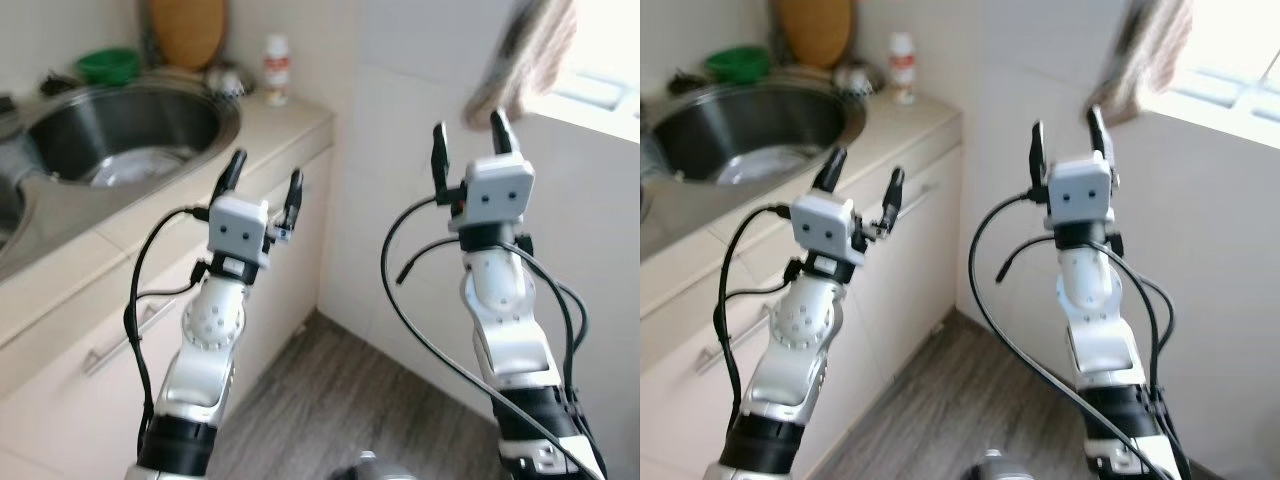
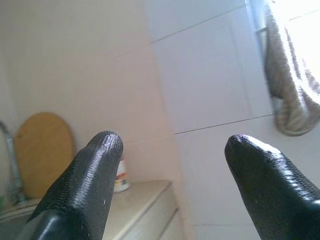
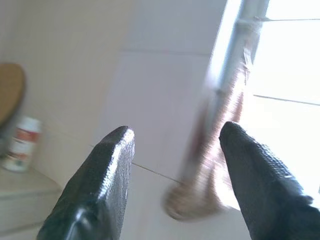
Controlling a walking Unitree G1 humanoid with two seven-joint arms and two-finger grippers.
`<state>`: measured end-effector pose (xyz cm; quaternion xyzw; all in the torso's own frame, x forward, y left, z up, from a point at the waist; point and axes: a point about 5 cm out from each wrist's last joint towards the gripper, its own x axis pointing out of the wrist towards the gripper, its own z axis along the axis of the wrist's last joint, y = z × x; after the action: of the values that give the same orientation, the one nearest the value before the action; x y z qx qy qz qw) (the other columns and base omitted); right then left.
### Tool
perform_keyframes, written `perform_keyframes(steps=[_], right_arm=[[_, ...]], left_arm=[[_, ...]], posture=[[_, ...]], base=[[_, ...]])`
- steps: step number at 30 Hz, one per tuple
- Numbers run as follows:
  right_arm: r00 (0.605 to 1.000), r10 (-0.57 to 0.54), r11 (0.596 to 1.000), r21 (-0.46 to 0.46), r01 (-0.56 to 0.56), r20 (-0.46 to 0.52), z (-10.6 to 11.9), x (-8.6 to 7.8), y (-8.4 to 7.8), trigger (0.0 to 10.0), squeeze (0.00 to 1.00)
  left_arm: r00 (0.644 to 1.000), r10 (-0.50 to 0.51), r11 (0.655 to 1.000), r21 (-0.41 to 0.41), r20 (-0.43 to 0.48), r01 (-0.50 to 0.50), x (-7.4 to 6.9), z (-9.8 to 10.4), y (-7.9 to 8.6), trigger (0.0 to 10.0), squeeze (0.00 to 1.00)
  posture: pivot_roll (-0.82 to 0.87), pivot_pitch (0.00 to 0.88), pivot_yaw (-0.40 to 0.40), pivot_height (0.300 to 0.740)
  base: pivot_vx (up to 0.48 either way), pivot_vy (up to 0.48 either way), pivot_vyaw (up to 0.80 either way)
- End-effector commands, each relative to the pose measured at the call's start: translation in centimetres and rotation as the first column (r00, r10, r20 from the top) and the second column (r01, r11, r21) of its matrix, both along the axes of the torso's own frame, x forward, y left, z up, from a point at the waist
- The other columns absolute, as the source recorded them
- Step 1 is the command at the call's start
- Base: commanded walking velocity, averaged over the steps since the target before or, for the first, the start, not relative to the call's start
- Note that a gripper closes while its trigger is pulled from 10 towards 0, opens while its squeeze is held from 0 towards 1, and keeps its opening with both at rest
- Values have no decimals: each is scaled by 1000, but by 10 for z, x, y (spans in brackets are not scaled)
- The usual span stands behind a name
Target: Kitchen organization
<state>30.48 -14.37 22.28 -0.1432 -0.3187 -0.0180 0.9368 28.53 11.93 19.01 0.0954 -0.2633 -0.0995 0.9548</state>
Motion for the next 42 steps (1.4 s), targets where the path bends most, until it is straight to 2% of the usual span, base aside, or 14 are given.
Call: perform_keyframes(steps=[1,7,12,27,29,34,42], right_arm=[[1000,-16,1000,-5,16,10,3,0,-3,10000,0],[1000,-24,1000,-2,24,-9,1,2,-3,10000,0],[998,-45,999,8,46,-52,-5,5,-6,10000,0],[997,-47,998,29,49,-68,-6,7,-7,10000,0],[997,-47,998,27,49,-69,-6,7,-7,10000,0],[996,-48,998,25,49,-70,-7,7,-7,10000,0],[992,-75,996,32,78,-99,-11,8,-11,10000,0]], left_arm=[[1000,-15,1000,10,-9,16,0,-1,-5,10000,0],[1000,-14,1000,7,-8,14,1,-1,-5,10000,0],[1000,-15,1000,-3,-13,15,1,-3,-4,10000,0],[999,-17,1000,-1,-28,17,2,-6,-5,10000,0],[999,-15,1000,19,-34,16,2,-8,-6,10000,0],[999,-17,1000,-1,-31,17,2,-7,-6,10000,0],[999,-18,1000,-2,-37,18,2,-9,-6,10000,0]], posture=[[-113,0,-25,740],[-110,0,-26,740],[-111,0,-28,740],[-113,0,-31,740],[-114,0,-35,740],[-114,0,-35,740],[-115,0,-32,740]], base=[[0,-480,-719],[0,-480,-703],[0,0,-511],[0,0,-761],[0,-471,-763],[0,-415,-763],[0,0,-417]])
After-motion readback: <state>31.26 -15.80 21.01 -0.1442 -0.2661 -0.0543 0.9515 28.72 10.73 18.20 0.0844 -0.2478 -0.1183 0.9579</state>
